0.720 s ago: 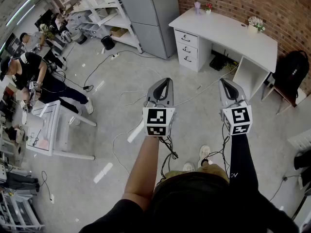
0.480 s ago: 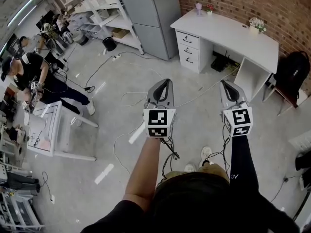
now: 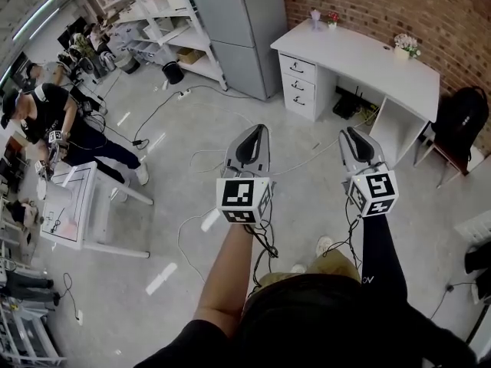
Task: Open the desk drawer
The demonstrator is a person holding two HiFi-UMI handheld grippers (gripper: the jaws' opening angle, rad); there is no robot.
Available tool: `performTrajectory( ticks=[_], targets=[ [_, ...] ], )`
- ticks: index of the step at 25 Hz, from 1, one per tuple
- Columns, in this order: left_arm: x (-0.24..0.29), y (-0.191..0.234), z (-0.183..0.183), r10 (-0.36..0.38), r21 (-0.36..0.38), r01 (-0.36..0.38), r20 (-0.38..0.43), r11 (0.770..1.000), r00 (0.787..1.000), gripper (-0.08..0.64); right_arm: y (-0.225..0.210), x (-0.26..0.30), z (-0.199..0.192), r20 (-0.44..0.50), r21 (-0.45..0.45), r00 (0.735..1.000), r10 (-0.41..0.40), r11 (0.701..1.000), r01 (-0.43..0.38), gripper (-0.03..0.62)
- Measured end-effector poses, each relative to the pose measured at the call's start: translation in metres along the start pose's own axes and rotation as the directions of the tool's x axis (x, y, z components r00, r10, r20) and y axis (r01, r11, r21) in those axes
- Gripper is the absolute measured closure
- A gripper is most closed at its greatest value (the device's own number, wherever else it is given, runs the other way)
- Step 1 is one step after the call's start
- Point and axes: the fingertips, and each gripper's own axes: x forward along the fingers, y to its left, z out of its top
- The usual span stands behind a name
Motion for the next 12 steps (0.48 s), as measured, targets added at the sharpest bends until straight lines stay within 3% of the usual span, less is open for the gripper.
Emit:
performTrajectory(
  ticks=[5, 8, 12],
  targets=[
    [-0.002, 0.01, -0.005, -0.004, -0.009, 0.004, 0.001, 1.0, 1.0, 0.552, 0.004, 0.011, -0.003, -0.006, 0.01, 1.0, 0.013, 1.0, -0.013, 0.301],
    [0.007, 0.02, -0.016, 0.021, -0.033, -0.022, -0.026, 0.999, 0.999, 0.552, -0.004, 0.02, -0.003, 0.026, 0.025, 1.0, -0.011, 1.0, 0.011, 0.12],
    [0.024, 0.028, -0.028, 0.057, -0.004, -0.057, -0.041, 0.998, 0.998, 0.552, -0.01, 0.035, -0.009, 0.034, 0.005, 0.999, -0.005, 1.0, 0.005, 0.092]
  ],
)
